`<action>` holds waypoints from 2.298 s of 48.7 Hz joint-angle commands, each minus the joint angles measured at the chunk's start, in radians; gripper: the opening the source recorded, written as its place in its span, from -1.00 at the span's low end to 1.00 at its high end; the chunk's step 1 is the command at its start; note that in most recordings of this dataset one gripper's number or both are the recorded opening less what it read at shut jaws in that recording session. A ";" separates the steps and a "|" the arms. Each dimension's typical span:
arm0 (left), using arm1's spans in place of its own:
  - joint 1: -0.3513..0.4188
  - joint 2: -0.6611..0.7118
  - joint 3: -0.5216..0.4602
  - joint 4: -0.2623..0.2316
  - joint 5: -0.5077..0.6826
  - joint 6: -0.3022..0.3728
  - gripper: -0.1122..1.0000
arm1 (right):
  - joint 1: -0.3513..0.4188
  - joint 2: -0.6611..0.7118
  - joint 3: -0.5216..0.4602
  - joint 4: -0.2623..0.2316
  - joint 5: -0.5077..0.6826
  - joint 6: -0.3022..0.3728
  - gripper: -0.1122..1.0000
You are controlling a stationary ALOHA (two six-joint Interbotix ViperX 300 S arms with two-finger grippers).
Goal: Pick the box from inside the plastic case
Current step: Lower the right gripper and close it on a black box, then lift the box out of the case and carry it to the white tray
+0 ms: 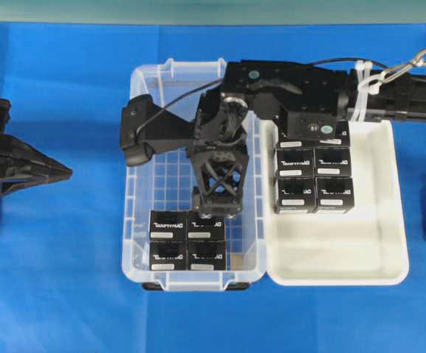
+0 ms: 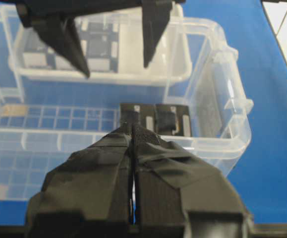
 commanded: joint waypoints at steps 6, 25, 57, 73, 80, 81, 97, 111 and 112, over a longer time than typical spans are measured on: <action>-0.003 0.003 -0.029 0.002 -0.005 -0.002 -0.85 | 0.000 0.006 0.055 0.012 -0.086 -0.017 0.99; -0.003 0.006 -0.029 0.002 -0.003 -0.055 -0.85 | 0.003 0.032 0.178 0.126 -0.198 -0.087 0.99; 0.000 0.006 -0.028 0.002 0.000 -0.060 -0.85 | 0.028 0.117 0.183 0.141 -0.282 -0.110 0.99; 0.008 0.006 -0.026 0.002 0.037 -0.058 -0.85 | 0.003 0.135 0.189 0.126 -0.321 -0.104 0.99; 0.009 0.006 -0.026 0.002 0.038 -0.055 -0.85 | -0.026 0.137 0.181 0.114 -0.324 -0.106 0.99; 0.011 0.005 -0.025 0.002 0.038 -0.055 -0.85 | -0.028 0.137 0.179 0.112 -0.322 -0.106 0.99; 0.014 0.003 -0.025 0.002 0.040 -0.055 -0.85 | -0.014 0.135 0.178 0.109 -0.299 -0.100 0.99; 0.014 0.003 -0.017 0.002 0.040 -0.055 -0.85 | -0.008 0.137 0.190 0.106 -0.307 -0.097 0.99; 0.014 0.002 -0.015 0.002 0.038 -0.055 -0.85 | -0.009 0.137 0.192 0.104 -0.307 -0.097 0.99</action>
